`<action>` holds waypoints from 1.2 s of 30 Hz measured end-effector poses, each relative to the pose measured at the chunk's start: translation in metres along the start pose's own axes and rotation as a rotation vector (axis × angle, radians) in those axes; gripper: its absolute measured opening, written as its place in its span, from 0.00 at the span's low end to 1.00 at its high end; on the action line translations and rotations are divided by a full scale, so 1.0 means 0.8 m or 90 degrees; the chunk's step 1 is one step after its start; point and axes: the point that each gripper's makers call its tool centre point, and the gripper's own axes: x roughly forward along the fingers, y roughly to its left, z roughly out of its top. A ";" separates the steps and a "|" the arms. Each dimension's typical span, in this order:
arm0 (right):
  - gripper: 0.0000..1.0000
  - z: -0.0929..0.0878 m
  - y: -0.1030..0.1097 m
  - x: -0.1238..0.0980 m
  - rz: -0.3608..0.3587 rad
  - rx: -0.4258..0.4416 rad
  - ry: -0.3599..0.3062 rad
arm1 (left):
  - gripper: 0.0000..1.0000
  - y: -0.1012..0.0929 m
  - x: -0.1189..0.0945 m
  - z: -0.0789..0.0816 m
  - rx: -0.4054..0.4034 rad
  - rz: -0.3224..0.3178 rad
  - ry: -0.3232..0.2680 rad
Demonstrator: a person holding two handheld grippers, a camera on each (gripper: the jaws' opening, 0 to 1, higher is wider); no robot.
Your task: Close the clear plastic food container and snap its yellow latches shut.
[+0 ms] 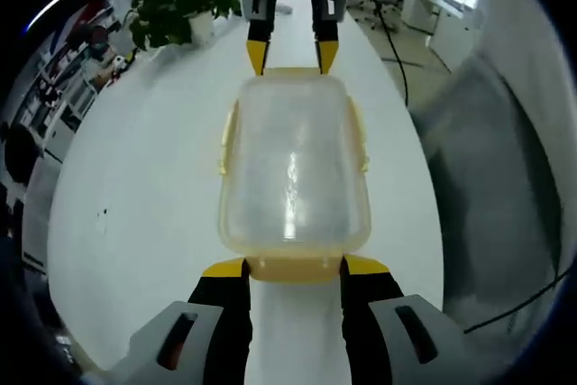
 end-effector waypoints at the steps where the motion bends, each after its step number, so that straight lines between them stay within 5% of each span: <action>1: 0.37 -0.005 0.000 0.001 -0.001 -0.002 0.001 | 0.36 0.000 0.005 0.002 0.000 -0.002 0.003; 14: 0.37 -0.039 -0.008 0.016 0.015 0.000 0.015 | 0.36 0.004 0.035 0.016 -0.004 -0.012 0.017; 36: 0.37 -0.036 -0.010 0.030 0.017 -0.011 0.012 | 0.37 0.003 0.042 0.002 -0.022 -0.008 0.029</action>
